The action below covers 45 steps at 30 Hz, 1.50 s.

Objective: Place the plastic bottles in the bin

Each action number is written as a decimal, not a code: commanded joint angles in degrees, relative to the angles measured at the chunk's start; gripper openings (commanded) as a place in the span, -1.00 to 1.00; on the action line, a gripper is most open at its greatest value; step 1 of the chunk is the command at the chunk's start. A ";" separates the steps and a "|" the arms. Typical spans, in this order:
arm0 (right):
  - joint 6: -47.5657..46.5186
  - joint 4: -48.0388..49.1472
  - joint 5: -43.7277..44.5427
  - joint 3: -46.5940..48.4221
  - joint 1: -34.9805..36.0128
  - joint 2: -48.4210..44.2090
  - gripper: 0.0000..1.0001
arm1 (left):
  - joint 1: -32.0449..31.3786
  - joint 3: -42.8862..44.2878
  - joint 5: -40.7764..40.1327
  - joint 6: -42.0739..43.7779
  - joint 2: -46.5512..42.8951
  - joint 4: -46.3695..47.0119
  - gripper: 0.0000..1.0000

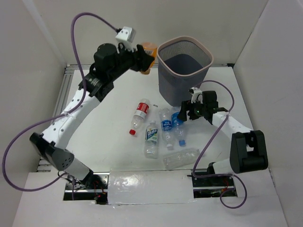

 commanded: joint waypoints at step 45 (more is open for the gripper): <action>-3.24 -2.54 3.98 -0.68 9.36 -3.45 -0.62 | -11.54 -55.68 -25.50 -8.30 -23.88 9.54 0.99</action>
